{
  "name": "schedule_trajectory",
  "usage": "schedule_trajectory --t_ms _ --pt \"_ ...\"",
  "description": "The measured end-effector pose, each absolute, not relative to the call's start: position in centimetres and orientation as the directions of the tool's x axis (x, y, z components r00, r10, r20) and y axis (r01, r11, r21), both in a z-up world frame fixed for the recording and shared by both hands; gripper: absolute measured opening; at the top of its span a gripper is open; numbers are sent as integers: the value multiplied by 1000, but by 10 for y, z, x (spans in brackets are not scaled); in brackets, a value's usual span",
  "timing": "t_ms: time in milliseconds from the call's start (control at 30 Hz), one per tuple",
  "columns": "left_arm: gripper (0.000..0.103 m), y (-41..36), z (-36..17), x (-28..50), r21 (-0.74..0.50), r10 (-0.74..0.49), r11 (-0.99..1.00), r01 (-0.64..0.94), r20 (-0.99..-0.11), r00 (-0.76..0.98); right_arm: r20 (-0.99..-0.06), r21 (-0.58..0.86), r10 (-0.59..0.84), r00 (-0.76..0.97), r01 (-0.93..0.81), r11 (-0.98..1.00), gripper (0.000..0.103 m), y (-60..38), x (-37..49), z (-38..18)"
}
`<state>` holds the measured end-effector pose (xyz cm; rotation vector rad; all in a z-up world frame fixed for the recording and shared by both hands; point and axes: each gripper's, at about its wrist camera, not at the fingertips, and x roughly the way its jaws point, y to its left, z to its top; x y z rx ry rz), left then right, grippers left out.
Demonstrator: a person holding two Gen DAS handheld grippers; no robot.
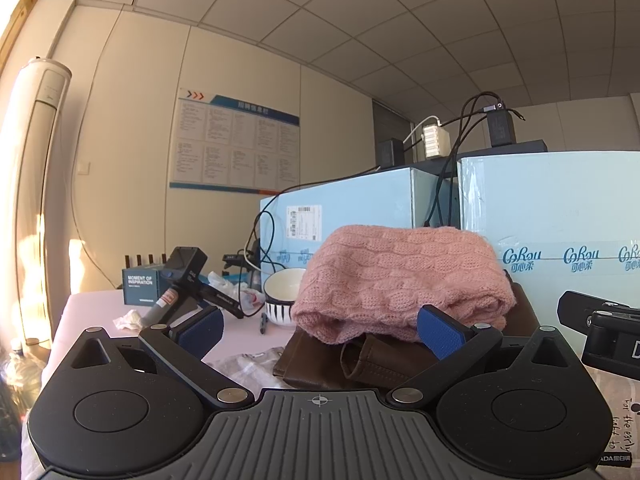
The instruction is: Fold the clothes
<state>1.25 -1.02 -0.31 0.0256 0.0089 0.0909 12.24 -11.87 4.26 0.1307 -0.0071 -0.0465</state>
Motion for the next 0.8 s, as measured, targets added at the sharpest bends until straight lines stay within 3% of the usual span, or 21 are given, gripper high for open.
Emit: schedule_trajectory --t_ms 800 --pt "103 -11 -3 13 28 87 996 -87 -5 996 3 131 -48 999 47 990 103 -119 122 42"
